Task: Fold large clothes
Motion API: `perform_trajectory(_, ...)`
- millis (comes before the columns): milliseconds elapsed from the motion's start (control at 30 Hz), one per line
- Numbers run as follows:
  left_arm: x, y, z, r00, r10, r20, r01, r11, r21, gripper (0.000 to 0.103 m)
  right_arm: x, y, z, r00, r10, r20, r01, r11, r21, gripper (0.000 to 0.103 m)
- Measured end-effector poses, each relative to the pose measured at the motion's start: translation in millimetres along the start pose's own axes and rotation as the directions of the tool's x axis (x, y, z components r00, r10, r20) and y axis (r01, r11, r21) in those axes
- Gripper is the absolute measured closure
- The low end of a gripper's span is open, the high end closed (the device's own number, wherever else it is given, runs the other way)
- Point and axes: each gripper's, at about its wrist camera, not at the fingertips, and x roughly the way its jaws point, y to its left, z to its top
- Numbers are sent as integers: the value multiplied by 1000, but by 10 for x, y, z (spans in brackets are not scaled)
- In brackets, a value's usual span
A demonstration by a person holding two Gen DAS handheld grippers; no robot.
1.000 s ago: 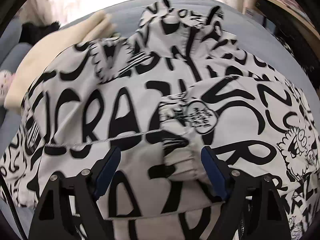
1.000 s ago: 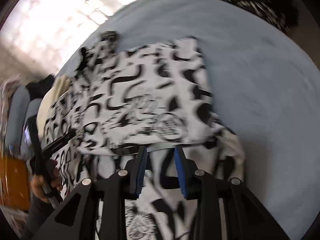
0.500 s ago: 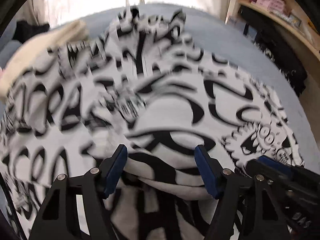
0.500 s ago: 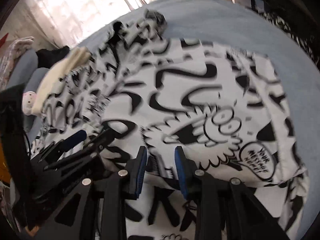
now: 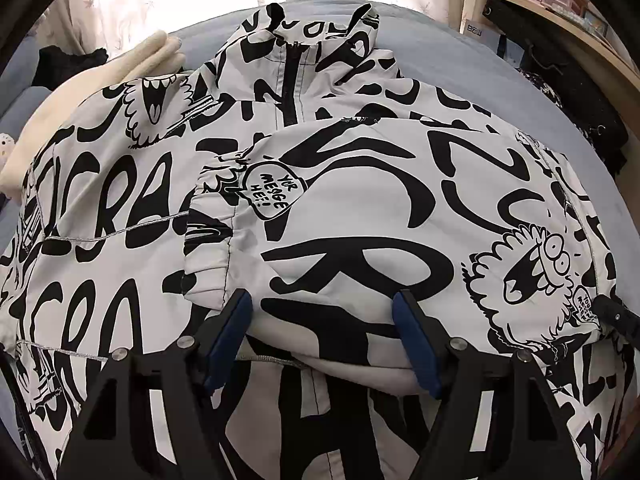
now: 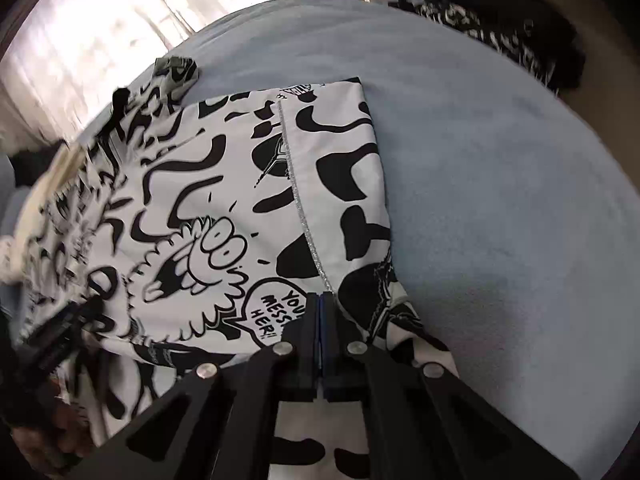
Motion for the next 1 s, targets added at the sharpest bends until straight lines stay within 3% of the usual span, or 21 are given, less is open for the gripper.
perform_trajectory(67,2,8,-2,1000,-1,-1,1,1000,-13,31,22,89,-35,999,-53,10,53,998,-45,103)
perform_trajectory(200,13,15,-1,1000,-1,-5,1,1000,-29,31,74,185,-63,996,-81,25,83,993,-82,100)
perform_trajectory(567,-105,-34,-39,1000,17,-22,-19,998,-62,30,101,139,-115,997,-21,71,24,999,-38,99)
perform_trajectory(700,-370,-14,-106,1000,-16,-23,14,997,-75,30,75,110,-103,1000,12,14,-12,1000,4,99)
perform_trajectory(833,-769,66,-182,1000,-1,24,2,998,-56,30,-169,349,-181,996,-70,-52,67,996,-50,95)
perform_trajectory(1000,-1343,343,-323,996,8,93,-3,998,-61,30,-571,682,-494,997,28,-69,-32,998,-60,94)
